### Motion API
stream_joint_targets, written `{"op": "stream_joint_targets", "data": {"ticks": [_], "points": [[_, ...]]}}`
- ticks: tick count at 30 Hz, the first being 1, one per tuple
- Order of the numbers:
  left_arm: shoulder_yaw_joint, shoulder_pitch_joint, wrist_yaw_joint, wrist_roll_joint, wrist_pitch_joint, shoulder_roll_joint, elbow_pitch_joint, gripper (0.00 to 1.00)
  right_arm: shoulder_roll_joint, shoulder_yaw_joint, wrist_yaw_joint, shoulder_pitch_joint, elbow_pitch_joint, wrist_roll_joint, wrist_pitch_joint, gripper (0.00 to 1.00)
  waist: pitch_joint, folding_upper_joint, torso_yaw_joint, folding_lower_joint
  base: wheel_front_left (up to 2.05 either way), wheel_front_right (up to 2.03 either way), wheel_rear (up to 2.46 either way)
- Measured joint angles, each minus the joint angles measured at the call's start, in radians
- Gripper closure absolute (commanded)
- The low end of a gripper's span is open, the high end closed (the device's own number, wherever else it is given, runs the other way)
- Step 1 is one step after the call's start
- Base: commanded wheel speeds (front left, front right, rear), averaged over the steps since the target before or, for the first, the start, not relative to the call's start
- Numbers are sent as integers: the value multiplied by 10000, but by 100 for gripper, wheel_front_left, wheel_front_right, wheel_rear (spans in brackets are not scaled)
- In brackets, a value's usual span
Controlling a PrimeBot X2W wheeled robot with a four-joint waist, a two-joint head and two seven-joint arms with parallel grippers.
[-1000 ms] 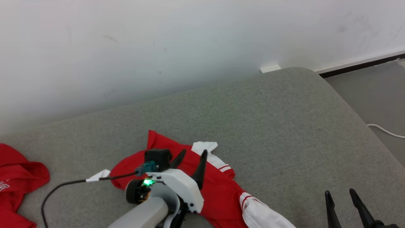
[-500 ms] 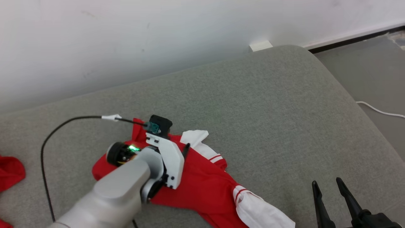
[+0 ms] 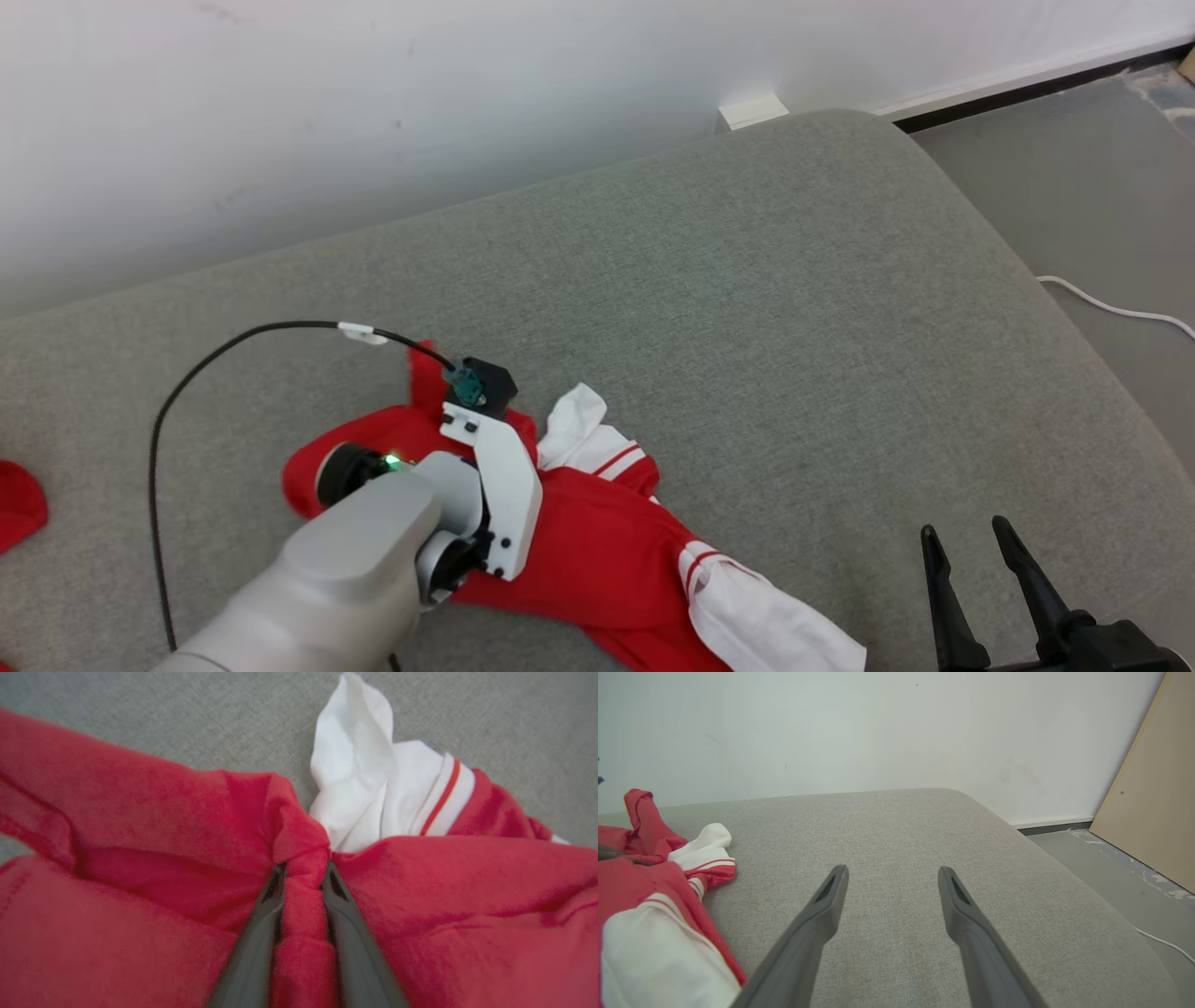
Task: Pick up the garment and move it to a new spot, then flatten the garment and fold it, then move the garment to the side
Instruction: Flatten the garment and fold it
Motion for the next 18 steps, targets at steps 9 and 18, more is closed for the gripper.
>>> {"op": "stream_joint_targets", "data": {"ticks": [9, 18], "points": [[1266, 292, 811, -476, -2823, -654, 213, 100, 15, -56, 0, -32, 33, -69, 0, 0, -96, 0, 396, 1, 0, 0, 0], [3331, 108, 2251, -1120, -5846, -723, 1294, 100, -98, 148, 0, -31, 90, -134, 0, 0, -371, 0, 743, 0, 0, 0, 0]]}}
